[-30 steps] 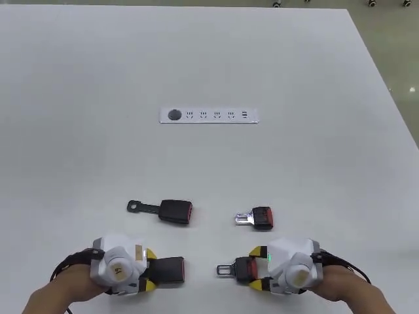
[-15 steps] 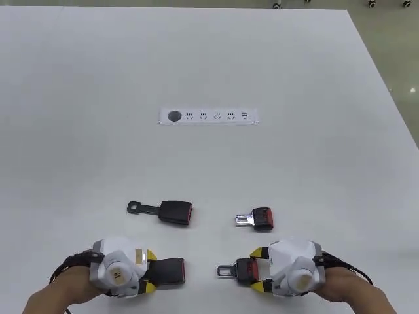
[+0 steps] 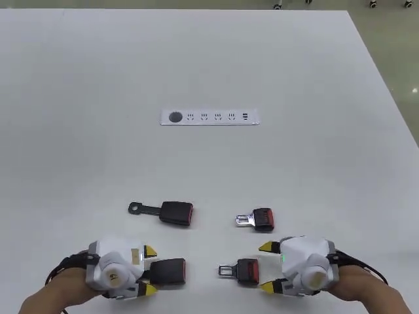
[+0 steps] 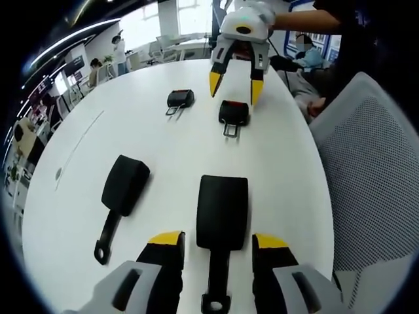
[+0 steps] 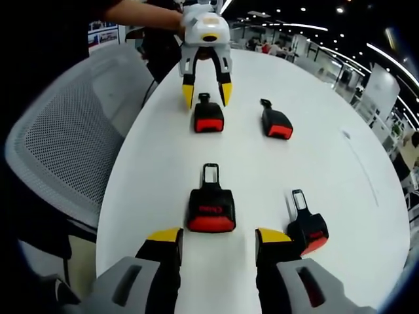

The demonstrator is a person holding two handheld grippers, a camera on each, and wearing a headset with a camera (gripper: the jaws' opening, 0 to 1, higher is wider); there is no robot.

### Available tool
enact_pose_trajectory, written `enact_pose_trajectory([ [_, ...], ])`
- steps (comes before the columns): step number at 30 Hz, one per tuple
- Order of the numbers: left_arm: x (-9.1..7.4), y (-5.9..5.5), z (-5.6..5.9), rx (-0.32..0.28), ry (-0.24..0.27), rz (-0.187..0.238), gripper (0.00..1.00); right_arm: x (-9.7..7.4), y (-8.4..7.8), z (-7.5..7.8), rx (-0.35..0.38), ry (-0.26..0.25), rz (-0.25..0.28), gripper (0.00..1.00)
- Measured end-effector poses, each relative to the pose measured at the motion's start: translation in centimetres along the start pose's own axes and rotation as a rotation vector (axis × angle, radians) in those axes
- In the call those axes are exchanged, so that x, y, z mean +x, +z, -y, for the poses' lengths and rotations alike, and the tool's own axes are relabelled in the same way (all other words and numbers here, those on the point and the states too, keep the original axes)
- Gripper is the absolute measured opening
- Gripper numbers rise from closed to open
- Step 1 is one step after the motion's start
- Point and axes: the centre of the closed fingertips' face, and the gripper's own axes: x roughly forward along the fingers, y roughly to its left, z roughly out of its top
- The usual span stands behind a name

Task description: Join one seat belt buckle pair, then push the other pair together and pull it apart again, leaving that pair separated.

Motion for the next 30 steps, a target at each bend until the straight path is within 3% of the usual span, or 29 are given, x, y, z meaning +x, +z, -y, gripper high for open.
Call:
enact_pose_trajectory([
  [8,-1.6,0.5,-0.7,-0.037,0.018,0.037,0.47,-1.6,0.0,1.5,0.006,-0.036,0.011,0.46],
  [14,-2.4,0.5,-1.9,-0.056,0.042,0.056,0.49,-2.3,0.0,2.7,0.018,-0.061,0.021,0.47],
  [30,-2.8,2.3,-5.1,-0.035,0.051,0.07,0.5,-2.9,-1.0,5.8,0.021,-0.087,0.023,0.48],
])
